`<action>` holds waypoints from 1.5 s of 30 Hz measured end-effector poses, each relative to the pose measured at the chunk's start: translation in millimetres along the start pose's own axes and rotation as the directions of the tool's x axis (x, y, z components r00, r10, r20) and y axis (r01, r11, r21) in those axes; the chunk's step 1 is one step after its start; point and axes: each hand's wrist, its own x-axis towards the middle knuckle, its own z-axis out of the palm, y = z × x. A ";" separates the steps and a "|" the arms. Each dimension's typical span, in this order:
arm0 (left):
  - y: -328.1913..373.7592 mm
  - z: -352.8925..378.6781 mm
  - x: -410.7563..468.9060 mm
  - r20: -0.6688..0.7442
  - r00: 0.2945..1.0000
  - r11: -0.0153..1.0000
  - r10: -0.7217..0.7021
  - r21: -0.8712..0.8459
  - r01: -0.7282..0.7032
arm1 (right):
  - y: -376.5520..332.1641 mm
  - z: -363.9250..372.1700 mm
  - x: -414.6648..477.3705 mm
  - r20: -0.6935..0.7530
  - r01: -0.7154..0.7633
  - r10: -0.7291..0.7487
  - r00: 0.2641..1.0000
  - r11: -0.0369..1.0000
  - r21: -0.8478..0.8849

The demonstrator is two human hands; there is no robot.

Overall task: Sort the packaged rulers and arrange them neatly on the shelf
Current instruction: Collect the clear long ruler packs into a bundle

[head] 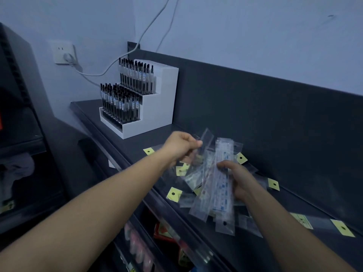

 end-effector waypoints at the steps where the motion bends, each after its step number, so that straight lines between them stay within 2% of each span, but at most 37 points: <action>1: -7.8 8.6 1.5 -0.026 0.999 0.999 -0.023 0.036 0.024 | 0.1 0.2 0.9 -0.007 -0.002 0.003 1.000 1.000 0.009; 4: -22.5 26.5 2.8 -0.084 0.996 0.992 -0.012 0.128 0.023 | 1.9 -2.4 3.9 -0.043 -0.009 0.011 0.999 0.999 0.043; 7: -14.4 28.3 4.8 -0.221 0.956 0.931 0.193 0.349 -0.107 | 0.6 -7.7 8.1 -0.100 0.018 -0.011 0.995 0.997 0.072; 9: -1.9 26.5 5.2 -0.295 0.905 0.906 0.308 0.381 -0.184 | -1.7 -9.2 10.2 -0.131 0.027 -0.017 0.991 0.997 0.077; 11: 5.0 27.9 7.0 -0.271 0.906 0.905 0.325 0.367 -0.215 | -3.5 -8.8 12.1 -0.150 0.028 -0.015 0.989 0.996 0.082; 14: 4.5 34.8 6.5 -0.163 0.930 0.871 0.329 0.432 -0.232 | -5.7 -7.3 12.8 -0.164 0.020 -0.006 0.986 0.996 0.086; 18: 19.0 32.4 13.7 -0.180 0.873 0.849 0.452 0.387 -0.360 | -8.2 -11.2 12.7 -0.188 0.024 -0.003 0.982 0.994 0.108; 21: 19.2 36.5 19.9 -0.089 0.934 0.907 0.347 0.285 -0.310 | -7.8 -11.3 13.0 -0.136 0.011 0.012 0.991 0.986 0.166; 24: -5.9 50.2 23.6 0.006 0.970 0.851 0.242 0.479 -0.215 | -9.1 -8.9 12.6 -0.053 0.010 0.004 0.999 0.969 0.249; 26: -15.3 56.7 23.0 0.014 0.977 0.817 0.212 0.547 -0.185 | -9.9 -7.4 12.4 -0.024 0.042 -0.038 0.999 0.974 0.224; 29: -12.6 50.4 27.4 0.087 0.983 0.819 0.163 0.544 -0.184 | -6.8 -9.5 12.7 -0.088 0.082 -0.072 0.994 0.989 0.123; 31: -8.6 32.5 34.9 0.059 0.991 0.809 0.120 0.573 -0.132 | -6.5 -16.1 12.7 -0.164 0.063 -0.046 0.985 0.993 0.099; 32: -7.5 19.3 41.5 0.002 0.995 0.744 0.105 0.663 -0.080 | -6.8 -21.0 12.5 -0.201 0.050 -0.030 0.979 0.994 0.098; 34: -12.1 -8.2 51.1 -0.120 0.992 0.465 0.037 0.881 0.089 | -6.6 -31.7 12.8 -0.252 0.035 -0.009 0.968 0.995 0.096; 35: -18.3 -19.1 56.3 -0.153 0.987 0.340 -0.048 0.927 0.160 | -5.9 -36.9 12.4 -0.270 0.026 -0.001 0.963 0.996 0.090; 36: -24.3 -26.5 59.8 -0.151 0.980 0.279 -0.128 0.943 0.182 | -4.8 -41.1 12.5 -0.284 0.015 0.009 0.959 0.996 0.083; 37: -30.8 -29.1 62.9 -0.117 0.976 0.268 -0.182 0.949 0.164 | -3.8 -44.7 12.1 -0.291 0.003 0.019 0.957 0.997 0.075; 39: -44.3 -25.2 65.9 0.000 0.985 0.276 -0.175 0.960 0.049 | -2.9 -50.3 11.2 -0.293 -0.013 0.028 0.956 0.999 0.051; 41: -50.5 -18.5 64.5 0.081 0.992 0.311 -0.092 0.949 -0.049 | -3.3 -54.3 10.3 -0.296 -0.027 0.035 0.955 0.999 0.029; 45: -45.4 -8.8 60.5 0.087 0.994 0.433 0.059 0.896 -0.104 | -3.4 -59.8 7.4 -0.309 -0.026 0.032 0.951 0.999 0.021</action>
